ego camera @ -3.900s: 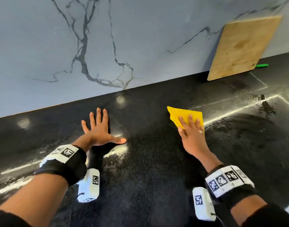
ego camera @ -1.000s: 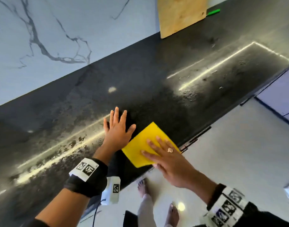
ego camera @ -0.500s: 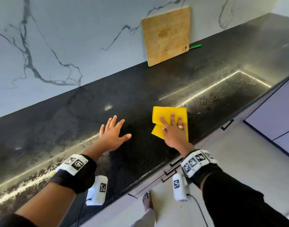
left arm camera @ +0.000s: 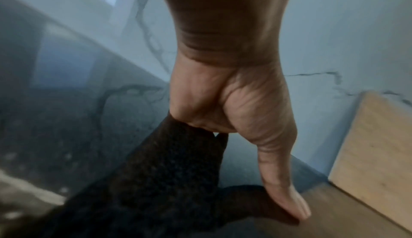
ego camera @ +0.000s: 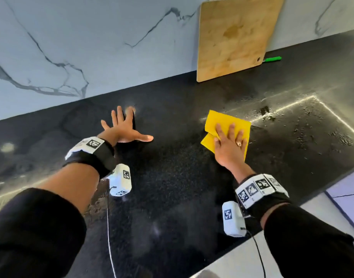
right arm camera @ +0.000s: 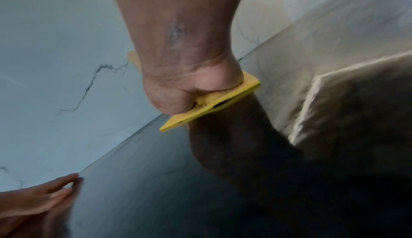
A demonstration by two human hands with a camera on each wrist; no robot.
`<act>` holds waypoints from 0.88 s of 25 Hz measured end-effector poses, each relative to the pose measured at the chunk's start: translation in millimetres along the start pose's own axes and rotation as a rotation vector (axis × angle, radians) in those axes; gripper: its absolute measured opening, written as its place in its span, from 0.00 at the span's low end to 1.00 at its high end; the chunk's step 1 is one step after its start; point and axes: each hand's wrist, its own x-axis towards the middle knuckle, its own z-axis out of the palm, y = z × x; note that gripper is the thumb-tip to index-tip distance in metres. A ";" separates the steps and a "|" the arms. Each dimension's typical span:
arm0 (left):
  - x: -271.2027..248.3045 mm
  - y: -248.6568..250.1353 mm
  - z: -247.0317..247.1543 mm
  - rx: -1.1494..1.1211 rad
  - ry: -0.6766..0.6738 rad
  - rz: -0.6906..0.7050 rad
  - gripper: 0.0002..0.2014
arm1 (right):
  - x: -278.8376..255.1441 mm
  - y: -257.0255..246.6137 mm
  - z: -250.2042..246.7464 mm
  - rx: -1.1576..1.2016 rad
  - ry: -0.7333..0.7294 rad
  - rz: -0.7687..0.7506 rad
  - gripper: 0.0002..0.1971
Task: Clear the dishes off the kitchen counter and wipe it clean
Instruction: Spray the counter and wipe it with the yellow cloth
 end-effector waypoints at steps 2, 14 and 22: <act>4.6 -0.1 2.5 0.019 -0.039 -0.005 0.70 | 8.6 -34.5 6.3 -0.013 -0.006 -0.029 0.28; 11.7 6.8 -8.1 -0.032 -0.165 -0.055 0.73 | 145.4 -195.4 9.0 -0.007 -0.118 -0.277 0.29; 13.7 7.0 -11.2 -0.034 -0.186 -0.093 0.80 | 141.3 -229.5 12.9 -0.221 -0.291 -1.029 0.26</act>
